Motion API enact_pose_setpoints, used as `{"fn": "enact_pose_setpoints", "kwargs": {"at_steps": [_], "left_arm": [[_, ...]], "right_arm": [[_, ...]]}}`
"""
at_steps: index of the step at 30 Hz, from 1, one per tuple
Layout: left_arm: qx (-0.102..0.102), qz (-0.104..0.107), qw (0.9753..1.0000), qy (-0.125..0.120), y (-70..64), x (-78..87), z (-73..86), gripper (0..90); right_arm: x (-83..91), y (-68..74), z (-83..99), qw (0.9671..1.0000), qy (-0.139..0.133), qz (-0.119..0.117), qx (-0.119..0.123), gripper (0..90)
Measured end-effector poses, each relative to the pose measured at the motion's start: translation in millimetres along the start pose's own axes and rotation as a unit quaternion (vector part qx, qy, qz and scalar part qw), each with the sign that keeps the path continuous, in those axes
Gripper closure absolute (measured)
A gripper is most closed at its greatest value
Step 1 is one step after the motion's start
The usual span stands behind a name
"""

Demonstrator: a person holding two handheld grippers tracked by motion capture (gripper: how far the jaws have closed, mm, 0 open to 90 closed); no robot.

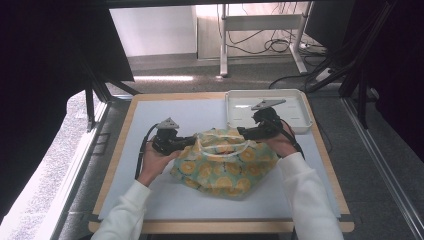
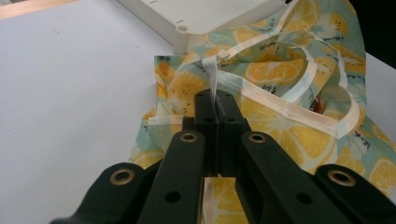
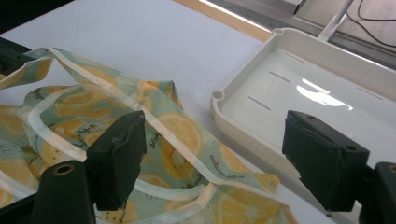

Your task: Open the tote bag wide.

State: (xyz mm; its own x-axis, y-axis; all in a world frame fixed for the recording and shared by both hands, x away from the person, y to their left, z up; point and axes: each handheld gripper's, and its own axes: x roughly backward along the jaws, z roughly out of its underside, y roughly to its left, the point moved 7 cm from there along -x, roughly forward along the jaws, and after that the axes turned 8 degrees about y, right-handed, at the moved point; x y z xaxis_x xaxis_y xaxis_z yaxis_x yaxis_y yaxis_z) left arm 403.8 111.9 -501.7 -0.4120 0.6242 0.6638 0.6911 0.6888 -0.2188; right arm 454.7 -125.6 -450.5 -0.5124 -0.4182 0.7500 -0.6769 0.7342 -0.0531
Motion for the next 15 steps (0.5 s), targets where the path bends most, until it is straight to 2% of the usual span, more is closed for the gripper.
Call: {"fn": "enact_pose_setpoints", "kwargs": {"at_steps": [15], "left_arm": [[-0.005, 0.000, 1.0000, 0.002, -3.3, -2.4, 0.1, 89.9]], "right_arm": [[-25.0, 3.3, -0.9, 0.9993, 0.033, -0.019, 0.006, 21.0]]}}
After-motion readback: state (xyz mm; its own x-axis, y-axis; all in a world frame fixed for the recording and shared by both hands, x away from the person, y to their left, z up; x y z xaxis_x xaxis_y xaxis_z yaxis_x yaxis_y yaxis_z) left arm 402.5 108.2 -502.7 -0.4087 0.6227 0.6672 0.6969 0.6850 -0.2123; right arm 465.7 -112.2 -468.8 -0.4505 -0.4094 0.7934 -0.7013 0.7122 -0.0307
